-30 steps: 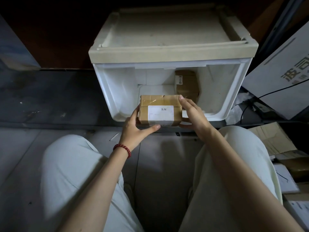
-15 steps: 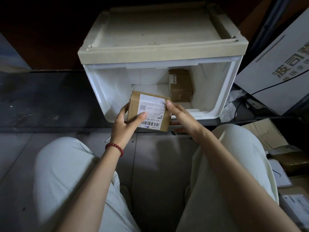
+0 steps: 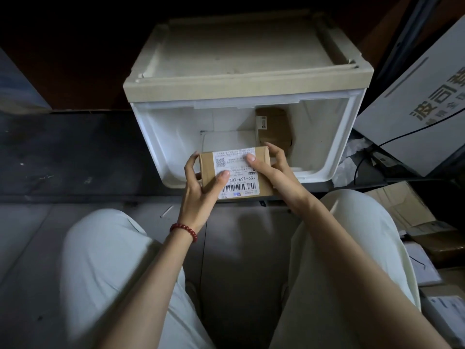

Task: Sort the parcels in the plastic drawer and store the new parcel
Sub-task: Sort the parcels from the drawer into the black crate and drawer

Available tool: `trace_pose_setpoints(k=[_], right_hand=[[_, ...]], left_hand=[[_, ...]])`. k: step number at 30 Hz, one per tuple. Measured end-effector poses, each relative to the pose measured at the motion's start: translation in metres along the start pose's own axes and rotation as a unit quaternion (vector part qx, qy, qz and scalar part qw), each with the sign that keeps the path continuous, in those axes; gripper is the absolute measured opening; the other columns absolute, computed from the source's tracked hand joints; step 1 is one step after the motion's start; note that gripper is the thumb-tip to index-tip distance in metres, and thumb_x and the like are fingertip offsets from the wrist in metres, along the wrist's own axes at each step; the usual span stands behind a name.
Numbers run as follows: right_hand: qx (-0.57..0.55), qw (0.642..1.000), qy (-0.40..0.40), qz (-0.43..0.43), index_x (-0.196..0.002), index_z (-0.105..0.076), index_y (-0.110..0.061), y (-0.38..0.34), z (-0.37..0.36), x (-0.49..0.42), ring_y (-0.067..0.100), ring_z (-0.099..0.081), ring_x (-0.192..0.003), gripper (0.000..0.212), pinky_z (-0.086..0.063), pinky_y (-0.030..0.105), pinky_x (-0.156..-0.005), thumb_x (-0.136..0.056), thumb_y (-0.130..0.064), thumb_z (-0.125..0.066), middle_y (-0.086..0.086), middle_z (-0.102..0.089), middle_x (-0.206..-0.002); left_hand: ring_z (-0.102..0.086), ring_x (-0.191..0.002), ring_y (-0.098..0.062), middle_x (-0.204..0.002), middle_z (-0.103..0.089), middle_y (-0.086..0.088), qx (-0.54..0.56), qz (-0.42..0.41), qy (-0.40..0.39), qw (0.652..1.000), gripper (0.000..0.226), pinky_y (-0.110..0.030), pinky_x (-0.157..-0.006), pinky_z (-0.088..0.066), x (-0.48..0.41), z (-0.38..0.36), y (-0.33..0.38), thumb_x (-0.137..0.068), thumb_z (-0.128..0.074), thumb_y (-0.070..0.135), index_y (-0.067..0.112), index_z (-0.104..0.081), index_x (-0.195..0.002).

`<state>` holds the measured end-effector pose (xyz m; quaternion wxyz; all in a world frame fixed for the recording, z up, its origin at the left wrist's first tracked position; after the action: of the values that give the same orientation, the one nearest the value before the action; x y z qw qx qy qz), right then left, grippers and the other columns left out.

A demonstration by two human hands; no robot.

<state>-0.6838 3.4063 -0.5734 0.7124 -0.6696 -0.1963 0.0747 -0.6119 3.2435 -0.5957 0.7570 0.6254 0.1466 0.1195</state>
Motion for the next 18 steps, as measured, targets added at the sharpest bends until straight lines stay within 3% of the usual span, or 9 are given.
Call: trace_pose_setpoints(k=[2,6,11,15,18], right_hand=[[0.01,0.999,-0.005,0.036,-0.142,-0.031,-0.031,-0.012,0.002,0.005,-0.006,-0.064,-0.084,0.068,-0.048,0.008,-0.067,-0.085,-0.038,-0.067,0.0,-0.057,-0.117],[0.01,0.994,0.027,0.101,-0.141,-0.036,-0.029,-0.035,0.019,0.017,-0.015,-0.061,-0.083,0.068,-0.047,0.006,-0.073,-0.08,-0.035,-0.068,-0.001,-0.057,-0.118],[-0.001,0.987,0.068,0.147,-0.139,-0.038,-0.031,-0.055,0.05,0.034,-0.005,-0.065,-0.093,0.076,-0.05,0.011,-0.076,-0.074,-0.038,-0.078,-0.001,-0.058,-0.118],[-0.031,0.98,0.109,0.163,-0.137,-0.039,-0.035,-0.068,0.087,0.049,0.008,-0.067,-0.1,0.073,-0.055,0.023,-0.082,-0.072,-0.039,-0.072,0.0,-0.057,-0.123],[-0.034,0.973,0.156,0.165,-0.135,-0.037,-0.037,-0.071,0.121,0.063,0.008,-0.065,-0.105,0.073,-0.055,0.026,-0.085,-0.071,-0.043,-0.072,-0.003,-0.056,-0.125]], left_hand=[[-0.062,-0.101,0.005,-0.111,-0.063,0.019,0.001,-0.037,0.005,0.999,0.071,-0.012,-0.076,-0.05,0.003,-0.001,0.012,-0.074,-0.064,0.055,0.033,-0.034,-0.134],[-0.061,-0.105,0.004,-0.122,-0.061,0.013,-0.006,-0.07,-0.007,0.997,0.078,-0.012,-0.078,-0.051,-0.001,-0.008,0.034,-0.074,-0.063,0.058,0.036,-0.032,-0.141],[-0.061,-0.102,0.006,-0.119,-0.063,0.016,-0.015,-0.095,-0.026,0.995,0.082,-0.014,-0.082,-0.051,-0.005,-0.04,0.065,-0.071,-0.061,0.063,0.038,-0.028,-0.142],[-0.06,-0.102,0.01,-0.12,-0.063,0.016,-0.019,-0.125,-0.061,0.99,0.073,-0.008,-0.081,-0.046,-0.005,-0.073,0.093,-0.082,-0.069,0.048,0.032,-0.03,-0.141],[-0.059,-0.106,0.007,-0.122,-0.062,0.017,-0.024,-0.142,-0.113,0.983,0.077,-0.015,-0.088,-0.048,-0.006,-0.101,0.11,-0.077,-0.067,0.055,0.036,-0.028,-0.14]])
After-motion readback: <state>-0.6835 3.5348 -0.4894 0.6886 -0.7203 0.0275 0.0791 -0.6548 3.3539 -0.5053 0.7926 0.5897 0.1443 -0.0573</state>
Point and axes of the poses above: each hand's wrist, its own x-axis away from the middle knuckle, its own z-axis out of the back of the hand, y = z × x, the point moved 4 cm from there along -x, towards the middle knuckle
